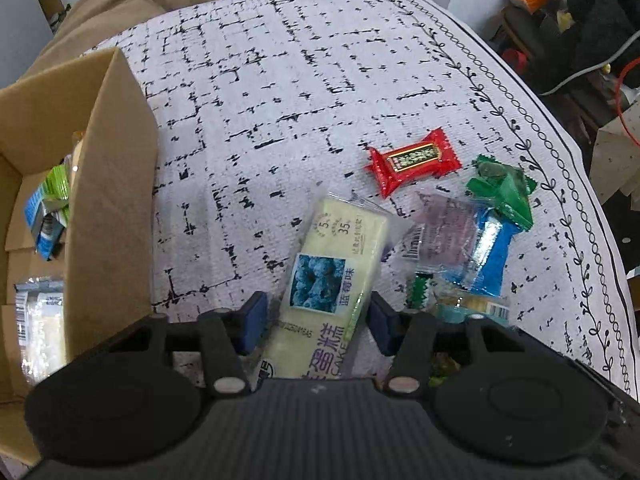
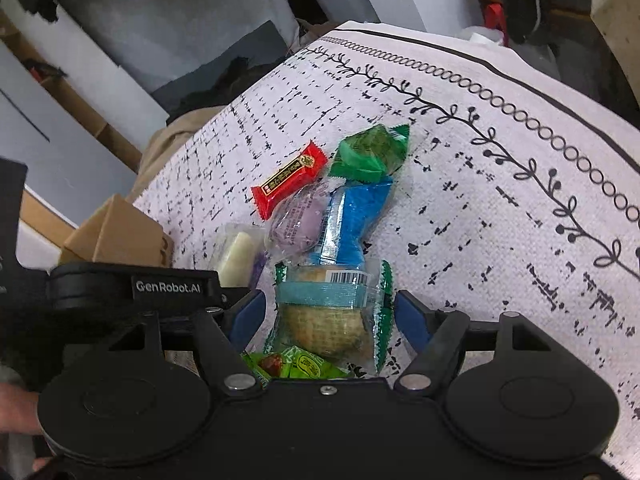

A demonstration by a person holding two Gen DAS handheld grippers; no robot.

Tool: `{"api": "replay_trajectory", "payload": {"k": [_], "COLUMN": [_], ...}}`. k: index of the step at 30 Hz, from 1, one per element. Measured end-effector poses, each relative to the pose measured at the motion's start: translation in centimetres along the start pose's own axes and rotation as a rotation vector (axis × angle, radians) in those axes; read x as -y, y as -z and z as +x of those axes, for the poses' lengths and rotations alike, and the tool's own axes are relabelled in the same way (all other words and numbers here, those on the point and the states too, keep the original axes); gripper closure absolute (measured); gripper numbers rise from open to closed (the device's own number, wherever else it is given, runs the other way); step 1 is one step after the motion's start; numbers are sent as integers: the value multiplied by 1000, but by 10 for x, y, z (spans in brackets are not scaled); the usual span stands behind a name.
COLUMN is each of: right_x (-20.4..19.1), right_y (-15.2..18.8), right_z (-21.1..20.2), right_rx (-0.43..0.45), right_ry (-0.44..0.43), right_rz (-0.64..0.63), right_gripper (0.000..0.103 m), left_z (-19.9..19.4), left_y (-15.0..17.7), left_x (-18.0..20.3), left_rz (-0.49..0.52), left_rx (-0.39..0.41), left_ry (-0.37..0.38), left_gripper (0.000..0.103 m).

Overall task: Organize snacks
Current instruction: 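Grasp the blueberry cake bar with the left tool while the right tool grasps the blue-green packet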

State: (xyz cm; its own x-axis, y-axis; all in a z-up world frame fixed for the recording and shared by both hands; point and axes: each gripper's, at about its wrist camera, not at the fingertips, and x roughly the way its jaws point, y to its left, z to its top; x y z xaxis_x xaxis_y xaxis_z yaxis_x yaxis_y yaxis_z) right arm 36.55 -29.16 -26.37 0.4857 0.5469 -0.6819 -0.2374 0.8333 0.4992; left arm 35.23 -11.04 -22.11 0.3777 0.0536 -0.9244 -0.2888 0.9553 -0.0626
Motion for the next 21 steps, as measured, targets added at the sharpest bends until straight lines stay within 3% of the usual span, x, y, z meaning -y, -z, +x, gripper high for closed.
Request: {"api": "replay_trajectory", "payload": {"k": [2, 3, 6, 12, 21], "right_x": [-5, -8, -15, -21, -33], "right_y": [1, 2, 3, -1, -10], "right_z": [1, 2, 2, -3, -25], "right_rx": [2, 4, -1, -5, 74], "right_ry": [22, 39, 60, 66, 33], "right_rz": [-32, -52, -94, -105, -95], "right_gripper": [35, 42, 52, 55, 56], "left_z": [-1, -2, -6, -21, -60], "left_y": [0, 0, 0, 1, -1], "left_x": [-1, -1, -3, -9, -12], "left_rz": [-4, -5, -8, -17, -23], "left_rx": [3, 4, 5, 17, 78], "left_ry": [7, 10, 19, 18, 30], "left_gripper": [59, 60, 62, 63, 63]}}
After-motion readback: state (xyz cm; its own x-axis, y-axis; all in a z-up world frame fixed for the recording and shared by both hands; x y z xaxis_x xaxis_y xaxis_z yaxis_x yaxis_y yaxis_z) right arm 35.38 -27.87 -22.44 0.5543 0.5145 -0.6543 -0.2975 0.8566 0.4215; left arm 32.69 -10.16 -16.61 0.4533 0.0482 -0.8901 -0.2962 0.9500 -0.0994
